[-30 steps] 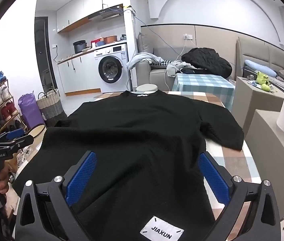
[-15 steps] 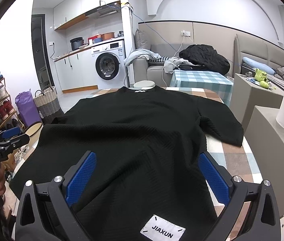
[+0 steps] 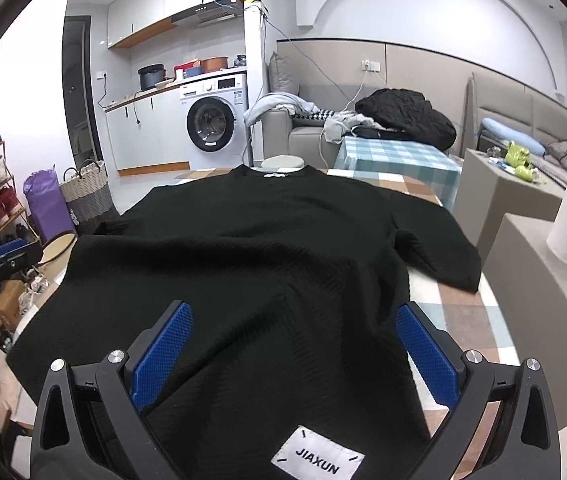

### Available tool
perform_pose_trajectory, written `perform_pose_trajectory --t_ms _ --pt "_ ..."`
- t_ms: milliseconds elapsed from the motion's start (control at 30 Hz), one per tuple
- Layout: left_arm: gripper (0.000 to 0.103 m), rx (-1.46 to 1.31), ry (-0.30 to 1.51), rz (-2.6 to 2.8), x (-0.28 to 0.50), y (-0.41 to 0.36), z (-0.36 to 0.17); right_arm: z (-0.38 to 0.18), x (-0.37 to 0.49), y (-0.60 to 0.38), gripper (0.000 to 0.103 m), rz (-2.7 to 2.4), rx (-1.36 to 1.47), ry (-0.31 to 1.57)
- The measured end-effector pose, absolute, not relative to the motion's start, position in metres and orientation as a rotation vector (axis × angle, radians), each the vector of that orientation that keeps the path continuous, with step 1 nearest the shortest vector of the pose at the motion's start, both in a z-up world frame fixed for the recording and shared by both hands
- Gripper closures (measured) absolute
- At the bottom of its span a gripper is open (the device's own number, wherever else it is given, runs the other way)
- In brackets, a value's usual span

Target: Fold small clothes

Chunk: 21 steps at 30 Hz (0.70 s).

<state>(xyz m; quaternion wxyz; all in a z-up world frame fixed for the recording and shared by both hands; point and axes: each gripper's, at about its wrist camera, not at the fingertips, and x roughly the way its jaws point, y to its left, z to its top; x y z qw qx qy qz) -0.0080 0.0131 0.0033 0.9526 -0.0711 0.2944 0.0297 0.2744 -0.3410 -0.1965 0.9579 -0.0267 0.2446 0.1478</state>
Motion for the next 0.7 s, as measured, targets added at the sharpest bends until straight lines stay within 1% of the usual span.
perform_pose_trajectory --t_ms 233,400,700 --pt "0.001 -0.142 0.627 0.076 0.006 0.016 -0.003 -0.202 0.282 -0.349 0.000 0.321 0.004 0.535" --pt "0.001 -0.115 0.656 0.040 0.019 0.010 -0.005 -0.203 0.282 -0.349 0.000 0.303 -0.014 0.535" --pt "0.001 -0.096 0.668 0.007 0.037 0.005 0.001 -0.204 0.289 -0.348 0.000 0.316 0.034 0.570"
